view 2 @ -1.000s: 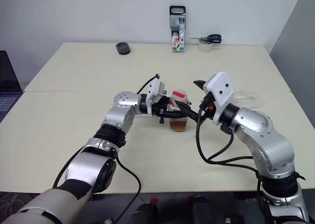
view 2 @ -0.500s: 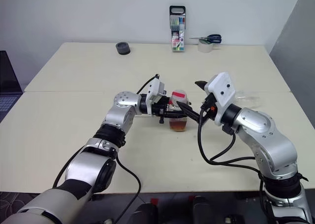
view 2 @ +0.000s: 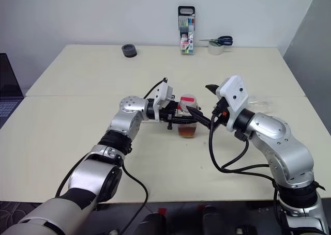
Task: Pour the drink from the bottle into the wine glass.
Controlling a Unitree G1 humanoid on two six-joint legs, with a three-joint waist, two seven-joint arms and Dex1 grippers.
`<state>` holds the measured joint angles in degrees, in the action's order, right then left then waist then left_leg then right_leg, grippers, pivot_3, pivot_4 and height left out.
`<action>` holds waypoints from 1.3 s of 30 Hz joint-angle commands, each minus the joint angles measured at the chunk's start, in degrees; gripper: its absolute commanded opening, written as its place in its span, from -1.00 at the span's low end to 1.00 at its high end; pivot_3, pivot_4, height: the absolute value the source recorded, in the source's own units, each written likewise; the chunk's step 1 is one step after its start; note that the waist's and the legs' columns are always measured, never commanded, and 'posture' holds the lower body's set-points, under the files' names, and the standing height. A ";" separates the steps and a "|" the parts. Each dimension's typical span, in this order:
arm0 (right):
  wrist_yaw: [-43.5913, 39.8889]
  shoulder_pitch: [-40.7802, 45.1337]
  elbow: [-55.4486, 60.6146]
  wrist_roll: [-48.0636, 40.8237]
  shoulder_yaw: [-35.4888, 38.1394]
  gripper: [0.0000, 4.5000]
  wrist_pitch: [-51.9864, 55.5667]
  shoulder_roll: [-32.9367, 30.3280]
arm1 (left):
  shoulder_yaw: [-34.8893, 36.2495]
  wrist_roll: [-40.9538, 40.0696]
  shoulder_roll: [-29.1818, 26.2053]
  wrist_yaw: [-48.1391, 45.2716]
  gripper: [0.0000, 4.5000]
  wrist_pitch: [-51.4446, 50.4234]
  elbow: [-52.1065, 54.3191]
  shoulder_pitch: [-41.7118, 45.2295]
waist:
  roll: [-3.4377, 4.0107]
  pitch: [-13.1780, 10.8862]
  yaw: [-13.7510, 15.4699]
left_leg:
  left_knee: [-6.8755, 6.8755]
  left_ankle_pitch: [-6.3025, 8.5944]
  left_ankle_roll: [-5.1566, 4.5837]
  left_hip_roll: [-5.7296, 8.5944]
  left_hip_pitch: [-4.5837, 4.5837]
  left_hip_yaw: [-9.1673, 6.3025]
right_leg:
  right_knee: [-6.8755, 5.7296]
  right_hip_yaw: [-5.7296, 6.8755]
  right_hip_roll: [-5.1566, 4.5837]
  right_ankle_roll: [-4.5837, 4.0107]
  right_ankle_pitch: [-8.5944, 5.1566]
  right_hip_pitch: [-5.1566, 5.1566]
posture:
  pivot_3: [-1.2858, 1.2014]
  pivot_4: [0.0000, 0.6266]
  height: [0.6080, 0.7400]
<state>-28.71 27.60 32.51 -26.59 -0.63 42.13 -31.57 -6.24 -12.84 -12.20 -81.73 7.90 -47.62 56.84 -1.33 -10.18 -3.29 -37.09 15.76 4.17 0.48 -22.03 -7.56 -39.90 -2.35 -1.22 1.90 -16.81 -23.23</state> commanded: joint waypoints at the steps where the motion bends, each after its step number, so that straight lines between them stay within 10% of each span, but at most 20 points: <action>1: 0.17 0.37 1.28 -0.09 2.52 1.00 -0.53 -0.93 | 1.04 -0.70 -0.03 -0.27 -0.26 0.84 1.30 1.27 | 0.00 0.00 0.00 | 0.00 0.00 0.00 0.00 0.00 0.00 | 0.00 0.00 0.00 0.00 0.00 0.00 | 0.03 -0.52 1.00; 39: -2.92 0.81 2.13 -9.65 4.82 1.00 4.26 -3.55 | 1.21 -0.71 0.26 0.06 -0.26 1.18 0.85 1.98 | 0.00 0.00 0.01 | 0.00 0.00 0.00 0.00 0.00 0.00 | 0.00 0.00 0.01 0.00 0.00 0.00 | 0.03 -0.52 1.00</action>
<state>-32.00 27.54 33.63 -35.27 1.95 47.03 -35.06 -6.24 -12.84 -12.12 -81.80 8.02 -47.75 56.84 -1.33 -10.18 -3.28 -37.09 15.76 4.16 0.47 -22.03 -7.56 -39.90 -2.35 -1.22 1.90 -16.81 -23.23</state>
